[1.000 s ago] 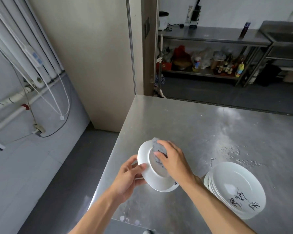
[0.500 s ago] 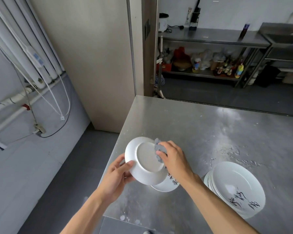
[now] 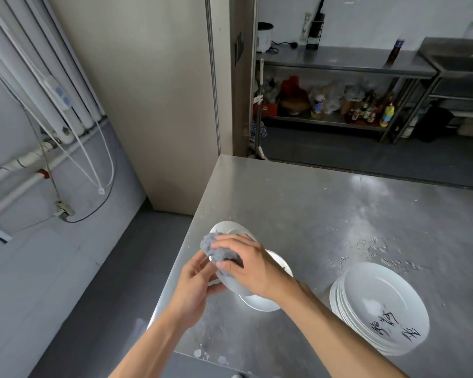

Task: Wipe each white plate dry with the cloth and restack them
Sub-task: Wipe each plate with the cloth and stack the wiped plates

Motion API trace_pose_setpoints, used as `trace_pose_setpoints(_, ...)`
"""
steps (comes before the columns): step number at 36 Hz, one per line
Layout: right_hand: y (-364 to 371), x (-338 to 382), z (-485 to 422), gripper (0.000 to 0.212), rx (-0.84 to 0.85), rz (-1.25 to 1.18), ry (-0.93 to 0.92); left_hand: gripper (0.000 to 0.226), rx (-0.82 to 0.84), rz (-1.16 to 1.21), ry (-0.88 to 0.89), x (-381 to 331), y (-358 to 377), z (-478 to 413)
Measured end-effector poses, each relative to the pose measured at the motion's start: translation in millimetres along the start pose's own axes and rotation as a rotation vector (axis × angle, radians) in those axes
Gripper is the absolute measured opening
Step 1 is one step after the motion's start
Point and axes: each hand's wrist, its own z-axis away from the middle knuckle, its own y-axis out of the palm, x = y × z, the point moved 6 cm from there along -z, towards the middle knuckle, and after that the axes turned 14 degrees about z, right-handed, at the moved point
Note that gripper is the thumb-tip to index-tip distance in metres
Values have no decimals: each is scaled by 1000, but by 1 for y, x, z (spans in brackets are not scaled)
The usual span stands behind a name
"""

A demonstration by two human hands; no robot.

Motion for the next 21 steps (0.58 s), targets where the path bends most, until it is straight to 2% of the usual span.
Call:
trace_pose_setpoints(3,8,0,5,39,17,-12,-18,32,-46,31,5,1,-9,-2)
trace_pose_setpoints(8,13,-1,10,34,1,95,-120,26,-70,120,22,-8,-17,-5)
trace_pose_setpoints(13,11,-7,20,31,-65,175,-205,30,-103,187,31,-15,-25,-8)
trace_pose_setpoints(16,9,-19,28,33,-79,162,-160,30,-114,201,29,-16,-29,-7)
trace_pose_setpoints(21,6,-49,43,36,-138,135,18,31,-137,211,15,-14,-35,-7)
